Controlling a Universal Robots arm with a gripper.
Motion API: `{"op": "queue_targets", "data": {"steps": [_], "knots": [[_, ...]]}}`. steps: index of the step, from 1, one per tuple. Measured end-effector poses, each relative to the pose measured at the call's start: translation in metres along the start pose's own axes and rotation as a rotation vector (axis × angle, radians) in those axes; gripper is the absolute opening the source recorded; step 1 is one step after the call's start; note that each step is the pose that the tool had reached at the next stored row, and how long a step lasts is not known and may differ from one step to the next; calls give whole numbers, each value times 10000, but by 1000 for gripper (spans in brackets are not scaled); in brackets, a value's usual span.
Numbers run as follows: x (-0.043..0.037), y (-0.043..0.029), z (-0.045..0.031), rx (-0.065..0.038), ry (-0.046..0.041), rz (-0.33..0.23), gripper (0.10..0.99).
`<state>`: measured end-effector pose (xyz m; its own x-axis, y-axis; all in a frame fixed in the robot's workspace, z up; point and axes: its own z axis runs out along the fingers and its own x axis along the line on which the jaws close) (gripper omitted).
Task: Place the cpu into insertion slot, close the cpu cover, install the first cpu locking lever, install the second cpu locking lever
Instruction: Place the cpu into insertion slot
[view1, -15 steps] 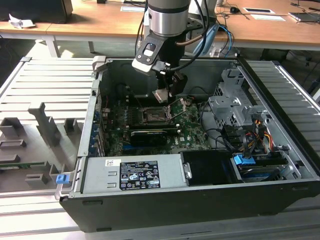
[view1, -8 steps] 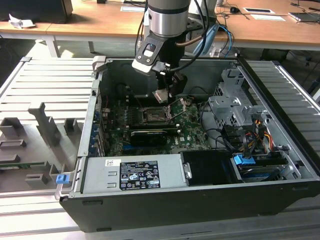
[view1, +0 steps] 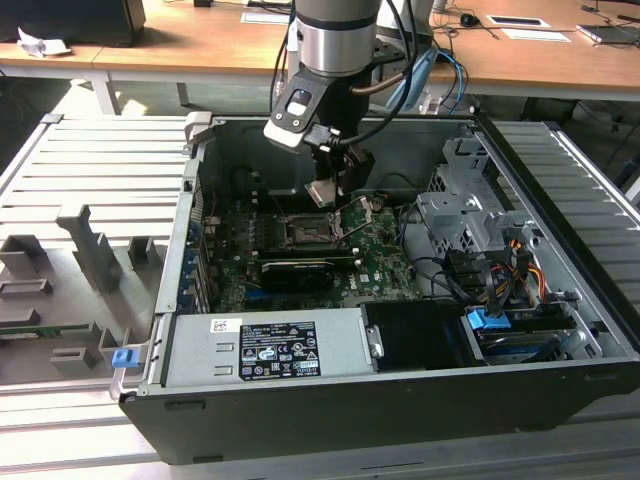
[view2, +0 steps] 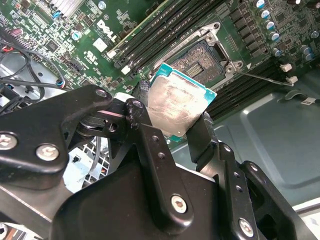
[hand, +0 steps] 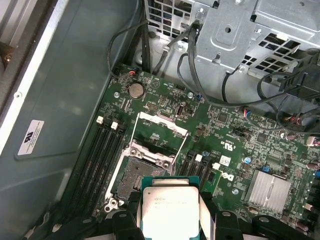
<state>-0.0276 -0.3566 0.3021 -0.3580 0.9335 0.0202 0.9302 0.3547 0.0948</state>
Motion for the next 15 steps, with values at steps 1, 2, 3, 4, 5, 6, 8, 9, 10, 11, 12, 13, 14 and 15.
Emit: {"op": "queue_targets", "data": {"steps": [1, 2, 3, 4, 5, 6, 8, 9, 10, 11, 12, 13, 14, 15], "knots": [[0, 0, 2, 0, 0, 1, 541], [0, 0, 4, -1, 0, 4, 541], [0, -1, 6, 0, -1, 6, 541], [0, -1, 7, -1, -1, 7, 541], [0, -1, 10, 0, -1, 11, 541], [0, -1, 12, 0, -1, 13, 541], [0, -2, 15, -1, -2, 18, 541], [0, -2, 17, 0, -2, 20, 541], [0, -2, 19, -1, -2, 22, 541], [0, -2, 21, -1, -2, 25, 541], [0, -2, 24, -1, -2, 28, 541], [0, -3, 26, -1, -2, 31, 541], [0, -3, 29, -1, -3, 34, 541], [-1, -3, 31, -1, -3, 35, 541]]}}
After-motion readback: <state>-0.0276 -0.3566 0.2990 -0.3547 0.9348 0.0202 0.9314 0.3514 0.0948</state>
